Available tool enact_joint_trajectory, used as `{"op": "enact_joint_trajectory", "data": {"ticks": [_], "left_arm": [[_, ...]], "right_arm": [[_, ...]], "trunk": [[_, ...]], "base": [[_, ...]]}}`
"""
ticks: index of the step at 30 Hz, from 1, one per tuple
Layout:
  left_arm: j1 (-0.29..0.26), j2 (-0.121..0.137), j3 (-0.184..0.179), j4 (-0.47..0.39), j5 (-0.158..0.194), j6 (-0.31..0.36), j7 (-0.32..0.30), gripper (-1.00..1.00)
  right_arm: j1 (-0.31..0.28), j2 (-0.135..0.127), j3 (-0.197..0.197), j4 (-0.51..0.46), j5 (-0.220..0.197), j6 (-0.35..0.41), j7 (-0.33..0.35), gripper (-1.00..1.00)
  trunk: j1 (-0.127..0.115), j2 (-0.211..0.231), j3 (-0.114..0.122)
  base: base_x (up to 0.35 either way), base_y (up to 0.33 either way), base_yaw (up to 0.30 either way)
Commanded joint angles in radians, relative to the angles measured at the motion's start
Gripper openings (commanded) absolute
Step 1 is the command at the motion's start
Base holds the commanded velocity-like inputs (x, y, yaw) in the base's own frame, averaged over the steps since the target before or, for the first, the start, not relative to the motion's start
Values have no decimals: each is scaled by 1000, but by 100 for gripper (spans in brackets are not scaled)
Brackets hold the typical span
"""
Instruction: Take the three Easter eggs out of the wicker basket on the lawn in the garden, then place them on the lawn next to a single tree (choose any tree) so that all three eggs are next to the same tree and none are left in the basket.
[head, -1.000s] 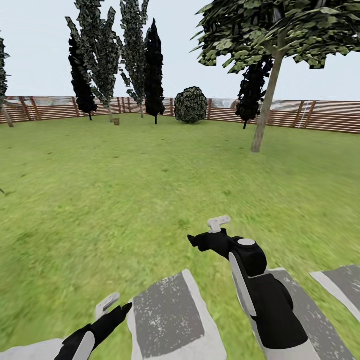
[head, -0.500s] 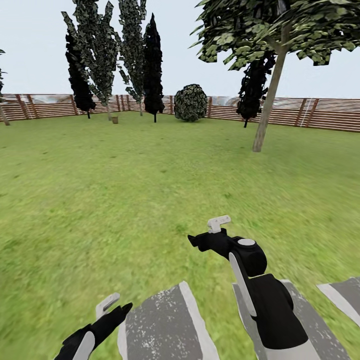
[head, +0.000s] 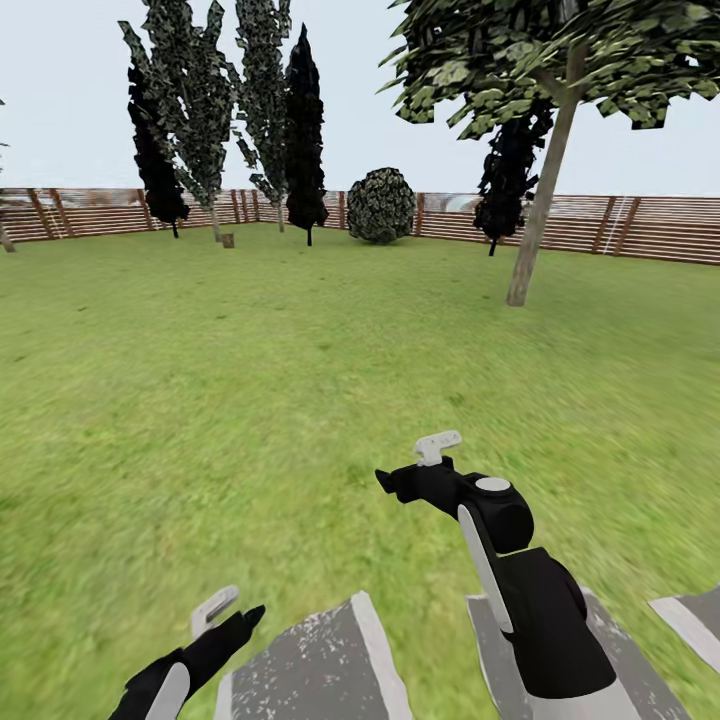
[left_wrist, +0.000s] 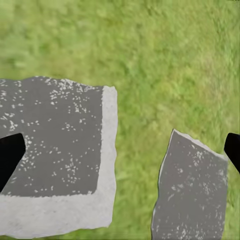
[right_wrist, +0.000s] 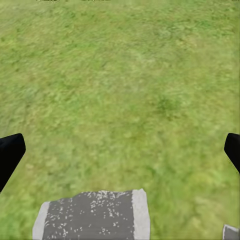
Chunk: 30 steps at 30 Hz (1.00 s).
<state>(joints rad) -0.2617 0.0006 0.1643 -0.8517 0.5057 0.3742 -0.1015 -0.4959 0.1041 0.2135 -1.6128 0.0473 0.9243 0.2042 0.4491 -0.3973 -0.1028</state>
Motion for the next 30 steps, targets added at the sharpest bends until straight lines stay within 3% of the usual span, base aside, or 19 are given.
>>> {"op": "enact_joint_trajectory", "data": {"ticks": [1, 15, 30], "left_arm": [[-1, -1, 3, -1, 7, 8, -3, 100], [-1, -1, 3, -1, 7, 8, -3, 100], [-1, -1, 3, -1, 7, 8, -3, 100]], "right_arm": [[-1, 0, 0, -1, 6, 4, 4, 100], [-1, 0, 1, -1, 6, 4, 4, 100], [-1, 0, 1, -1, 6, 4, 4, 100]], "trunk": [[1, -3, -2], [1, -3, -2], [1, -3, -2]], "base": [[334, -84, 0], [334, -84, 11], [334, -84, 228]]}}
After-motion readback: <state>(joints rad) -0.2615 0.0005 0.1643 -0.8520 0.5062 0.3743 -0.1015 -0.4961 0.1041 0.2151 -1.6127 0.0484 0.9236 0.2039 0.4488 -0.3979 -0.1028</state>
